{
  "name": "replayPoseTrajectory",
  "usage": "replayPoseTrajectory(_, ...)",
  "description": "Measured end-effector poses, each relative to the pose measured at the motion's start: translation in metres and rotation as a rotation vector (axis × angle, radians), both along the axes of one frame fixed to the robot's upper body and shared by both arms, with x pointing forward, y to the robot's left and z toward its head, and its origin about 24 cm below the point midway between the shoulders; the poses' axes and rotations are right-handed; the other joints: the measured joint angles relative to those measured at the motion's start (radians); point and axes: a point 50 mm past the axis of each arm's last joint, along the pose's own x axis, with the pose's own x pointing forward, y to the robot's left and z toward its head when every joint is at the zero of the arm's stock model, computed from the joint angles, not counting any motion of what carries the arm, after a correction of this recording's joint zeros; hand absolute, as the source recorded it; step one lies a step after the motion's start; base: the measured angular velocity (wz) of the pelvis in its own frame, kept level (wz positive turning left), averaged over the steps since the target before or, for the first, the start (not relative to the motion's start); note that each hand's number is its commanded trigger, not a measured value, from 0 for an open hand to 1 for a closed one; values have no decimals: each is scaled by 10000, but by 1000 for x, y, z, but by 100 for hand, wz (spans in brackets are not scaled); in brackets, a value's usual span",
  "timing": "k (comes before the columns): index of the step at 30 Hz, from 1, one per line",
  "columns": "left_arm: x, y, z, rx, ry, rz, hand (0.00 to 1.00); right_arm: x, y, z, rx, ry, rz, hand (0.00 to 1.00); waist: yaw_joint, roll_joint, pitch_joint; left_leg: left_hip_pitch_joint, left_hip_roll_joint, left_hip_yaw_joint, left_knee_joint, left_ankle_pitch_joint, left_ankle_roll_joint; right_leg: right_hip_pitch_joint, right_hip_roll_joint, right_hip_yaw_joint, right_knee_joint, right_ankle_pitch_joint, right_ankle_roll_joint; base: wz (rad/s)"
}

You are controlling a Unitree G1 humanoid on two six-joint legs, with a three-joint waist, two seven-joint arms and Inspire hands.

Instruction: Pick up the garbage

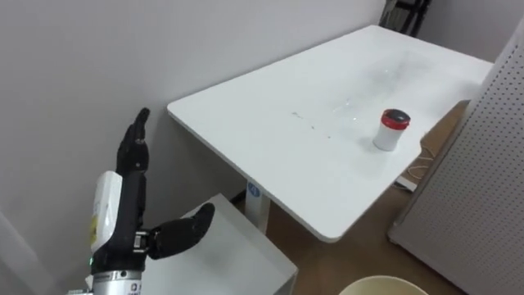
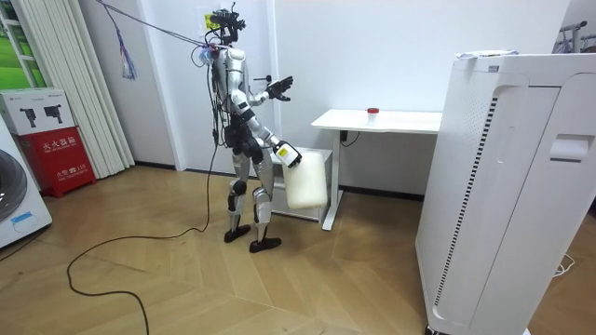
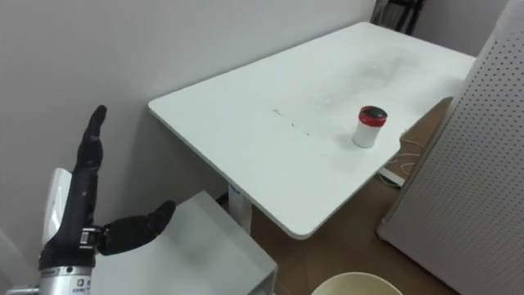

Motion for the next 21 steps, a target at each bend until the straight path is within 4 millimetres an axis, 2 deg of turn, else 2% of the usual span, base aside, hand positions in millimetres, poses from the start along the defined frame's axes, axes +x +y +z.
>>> replayPoseTrajectory(2,3,1,4,-2,-225,11,0,5,2,0,51,-109,86,100,28,-8,8,-103,-11,320,158,-2,10,-209,61,296,7,156,-1,-53)
replayPoseTrajectory(4,7,4,10,21,-509,185,0,12,6,1,219,-331,235,100,-46,13,-5,-248,19,978,258,60,112,-299,232,766,-542,732,40,-73)
replayPoseTrajectory(5,8,6,12,22,-585,232,0,15,7,2,275,-429,257,100,-47,67,-25,-321,121,1368,213,85,156,-258,318,756,-900,1015,37,-85)
replayPoseTrajectory(6,10,6,16,48,-748,216,0,18,10,3,397,-600,158,100,90,198,8,-312,423,2489,44,69,216,-331,269,-90,-394,785,-124,-78)
replayPoseTrajectory(7,12,2,18,-62,-849,117,0,15,9,2,392,-520,5,100,296,208,19,-101,470,3298,-119,78,209,-322,-41,-1083,1150,-49,-202,-80)
replayPoseTrajectory(8,12,2,18,-112,-882,113,0,15,8,3,345,-504,-34,100,444,210,21,24,455,3765,-175,78,209,-245,-248,-1408,1809,-396,-192,-86)
replayPoseTrajectory(9,12,2,18,-118,-891,143,0,16,7,3,224,-483,-74,100,669,179,19,202,388,4590,-225,71,215,17,-640,-1750,2752,-842,-51,-94)
replayPoseTrajectory(10,12,4,20,-115,-968,207,0,17,6,4,155,-477,-16,100,828,147,12,304,290,5122,-233,66,223,317,-979,-1847,3080,-1125,148,-91)
replayPoseTrajectory(11,12,6,21,-158,-1019,288,0,19,7,4,153,-523,43,100,910,121,46,311,253,5322,-208,56,234,483,-1123,-1879,3032,-1234,253,-90)
replayPoseTrajectory(12,12,10,22,-309,-1053,445,0,24,8,5,179,-627,143,100,1026,139,137,274,243,5602,-91,47,248,634,-1264,-1945,2667,-1374,404,-78)
replayPoseTrajectory(14,12,14,23,-379,-1124,645,0,30,13,6,258,-716,417,100,1044,95,156,34,244,5583,210,46,252,586,-1222,-2102,1911,-1558,339,-79)
replayPoseTrajectory(15,12,16,24,-393,-1187,762,0,37,16,7,376,-874,696,100,1091,100,150,-241,256,4904,369,54,256,516,-1085,-2059,1487,-1586,288,-103)
replayPoseTrajectory(16,12,17,24,-486,-1170,826,0,44,21,8,427,-988,1027,100,1080,93,150,-490,277,4157,569,57,258,535,-925,-2058,1074,-1552,83,-103)
replayPoseTrajectory(17,12,17,23,-596,-1136,827,0,47,22,9,407,-1020,1234,100,1024,91,148,-590,303,3798,663,59,255,595,-851,-2054,904,-1509,-43,-78)
replayPoseTrajectory(18,13,15,21,-838,-1038,730,0,49,24,9,426,-1021,1549,100,893,91,146,-730,334,3067,811,88,237,659,-740,-2055,760,-1387,-141,-39)
replayPoseTrajectory(19,13,12,20,-1032,-967,573,0,47,25,9,427,-949,1827,100,714,-9,151,-747,334,2729,886,109,204,662,-693,-2003,760,-1375,-177,-28)
replayPoseTrajectory(21,12,8,18,-1021,-831,400,0,46,26,8,302,-820,2158,100,768,-140,108,-726,433,2780,977,123,173,501,-572,-1716,733,-1330,-281,-49)
